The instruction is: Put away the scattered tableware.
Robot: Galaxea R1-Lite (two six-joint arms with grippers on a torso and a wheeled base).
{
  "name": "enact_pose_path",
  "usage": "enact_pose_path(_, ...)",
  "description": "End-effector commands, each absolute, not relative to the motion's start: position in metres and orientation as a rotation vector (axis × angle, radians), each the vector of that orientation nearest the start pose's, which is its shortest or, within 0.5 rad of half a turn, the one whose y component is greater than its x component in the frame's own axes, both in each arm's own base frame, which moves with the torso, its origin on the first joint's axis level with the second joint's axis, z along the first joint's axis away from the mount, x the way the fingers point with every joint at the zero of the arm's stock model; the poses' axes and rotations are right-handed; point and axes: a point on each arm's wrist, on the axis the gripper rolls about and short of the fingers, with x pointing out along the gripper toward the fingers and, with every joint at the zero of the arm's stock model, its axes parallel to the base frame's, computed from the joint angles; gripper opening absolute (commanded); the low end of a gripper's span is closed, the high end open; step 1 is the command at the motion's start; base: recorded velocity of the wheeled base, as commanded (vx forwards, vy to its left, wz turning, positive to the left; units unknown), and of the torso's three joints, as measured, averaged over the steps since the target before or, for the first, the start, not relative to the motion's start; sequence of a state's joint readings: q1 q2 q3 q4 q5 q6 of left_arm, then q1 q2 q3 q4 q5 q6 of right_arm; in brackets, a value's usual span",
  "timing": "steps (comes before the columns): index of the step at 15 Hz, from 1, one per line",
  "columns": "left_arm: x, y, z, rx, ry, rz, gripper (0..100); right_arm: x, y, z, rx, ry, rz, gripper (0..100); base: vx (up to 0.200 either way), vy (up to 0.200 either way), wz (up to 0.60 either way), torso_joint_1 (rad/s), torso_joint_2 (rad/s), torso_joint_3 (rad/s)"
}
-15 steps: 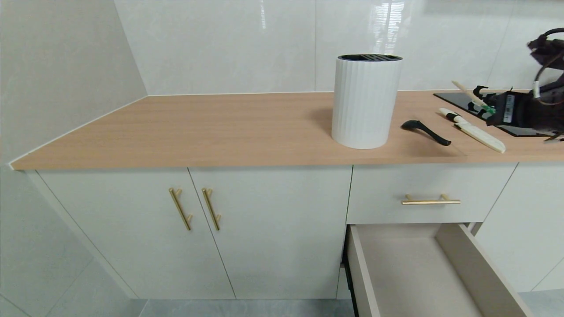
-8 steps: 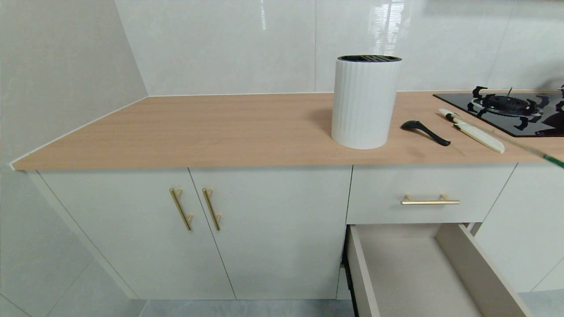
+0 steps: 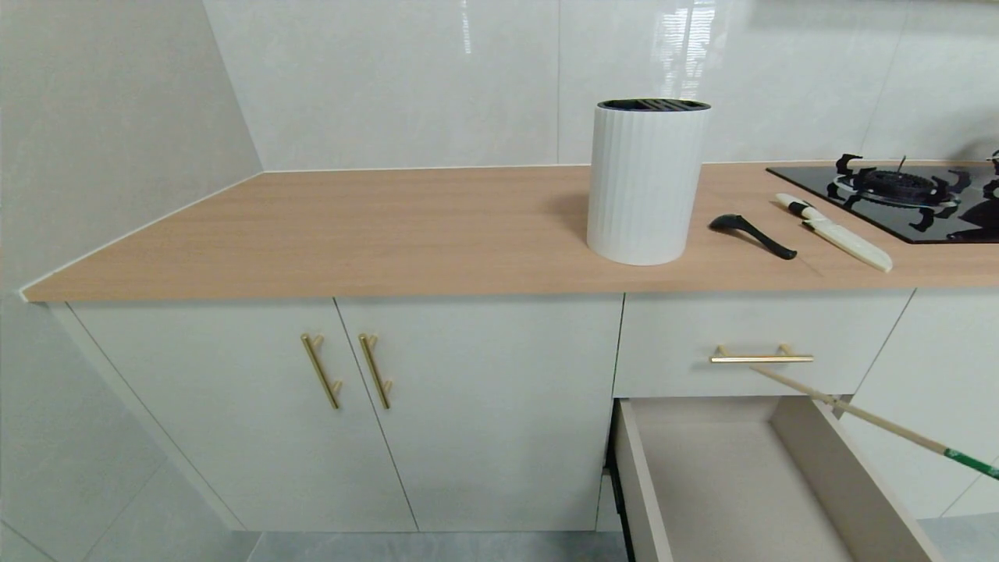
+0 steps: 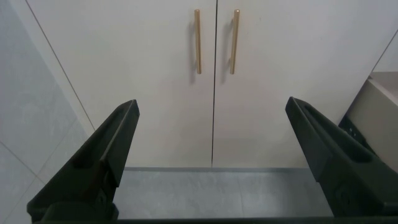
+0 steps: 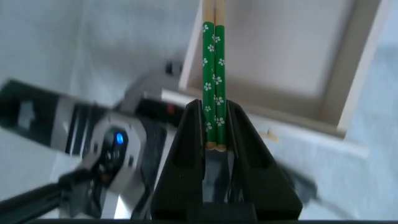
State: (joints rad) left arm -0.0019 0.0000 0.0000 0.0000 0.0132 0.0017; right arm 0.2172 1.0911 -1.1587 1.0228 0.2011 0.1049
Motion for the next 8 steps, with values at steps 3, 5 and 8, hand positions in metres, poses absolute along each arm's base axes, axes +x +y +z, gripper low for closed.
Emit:
enact_pose_path(3, -0.023, 0.0, 0.076, 0.002, 0.0, 0.012, 100, 0.159, 0.04, 0.201, 0.08, 1.312, 0.287, 0, 0.0, 0.0, 0.0, 0.0, 0.0, 0.0)
enact_pose_path(5, -0.023, 0.0, 0.076, 0.002, 0.002, 0.012, 100, 0.172, 0.042, 0.178, 0.087, 1.336, 0.275, 0, 0.0, 0.0, 0.0, 0.0, 0.0, 0.0)
enact_pose_path(8, -0.023, 0.0, 0.076, 0.002, 0.002, 0.012, 100, 0.194, 0.047, 0.159, 0.15, 1.343, 0.219, 0, 0.0, 0.0, 0.0, 0.0, 0.0, 0.0)
